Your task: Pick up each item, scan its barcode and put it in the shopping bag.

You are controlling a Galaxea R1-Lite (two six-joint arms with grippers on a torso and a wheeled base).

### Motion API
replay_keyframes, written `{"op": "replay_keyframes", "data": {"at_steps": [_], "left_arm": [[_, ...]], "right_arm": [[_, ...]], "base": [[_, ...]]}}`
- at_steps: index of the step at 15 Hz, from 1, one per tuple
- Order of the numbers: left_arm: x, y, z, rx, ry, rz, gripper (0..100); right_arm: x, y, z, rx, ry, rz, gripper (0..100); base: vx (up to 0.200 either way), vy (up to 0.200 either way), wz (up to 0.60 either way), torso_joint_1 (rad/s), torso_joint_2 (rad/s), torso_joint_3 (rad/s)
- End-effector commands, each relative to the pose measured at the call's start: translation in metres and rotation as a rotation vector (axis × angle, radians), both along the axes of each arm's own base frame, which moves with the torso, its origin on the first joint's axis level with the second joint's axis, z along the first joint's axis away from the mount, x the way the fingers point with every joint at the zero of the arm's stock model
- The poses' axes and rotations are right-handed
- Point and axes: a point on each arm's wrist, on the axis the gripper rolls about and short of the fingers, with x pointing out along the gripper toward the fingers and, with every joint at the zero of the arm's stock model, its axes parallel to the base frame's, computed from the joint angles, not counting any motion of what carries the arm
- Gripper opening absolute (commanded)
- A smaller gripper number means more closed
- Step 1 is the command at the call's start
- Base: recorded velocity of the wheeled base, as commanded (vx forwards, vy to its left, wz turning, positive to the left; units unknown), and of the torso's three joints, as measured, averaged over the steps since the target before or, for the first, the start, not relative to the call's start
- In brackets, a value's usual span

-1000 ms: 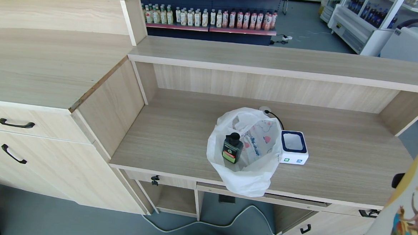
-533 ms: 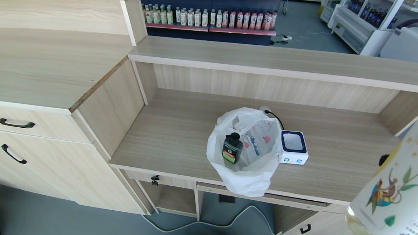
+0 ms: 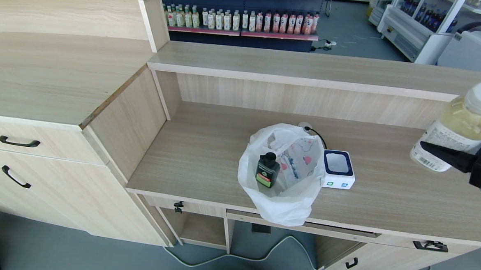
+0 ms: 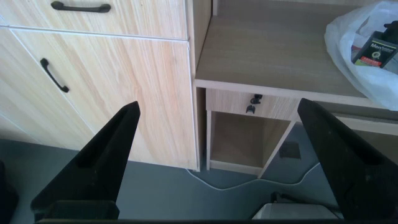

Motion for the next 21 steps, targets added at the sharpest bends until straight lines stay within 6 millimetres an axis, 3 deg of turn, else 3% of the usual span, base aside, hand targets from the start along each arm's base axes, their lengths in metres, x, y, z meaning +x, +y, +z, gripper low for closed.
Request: {"op": "replay_keyframes", "data": {"at_steps": [1,5,12,17,21], "left_arm": [[0.0,0.0,0.0,0.0,0.0,0.0,100],[0.0,0.0,0.0,0.0,0.0,0.0,100],[0.0,0.0,0.0,0.0,0.0,0.0,100],[0.0,0.0,0.0,0.0,0.0,0.0,100],[0.0,0.0,0.0,0.0,0.0,0.0,100]], "right_arm": [[0.032,-0.04,-0.034,-0.05,0.051,-0.13,0],[0.085,-0.059,-0.065,-0.213,-0.156,-0.128,0],[0.151,-0.024,-0.098,-0.318,-0.336,0.071,0],[0.163,-0.021,-0.124,-0.359,-0.353,0.22,0],[0.165,-0.023,-0.132,-0.376,-0.365,0.263,0]], "base": [[0.0,0.0,0.0,0.0,0.0,0.0],[0.0,0.0,0.0,0.0,0.0,0.0],[0.0,0.0,0.0,0.0,0.0,0.0],[0.0,0.0,0.0,0.0,0.0,0.0],[0.0,0.0,0.0,0.0,0.0,0.0]]}}
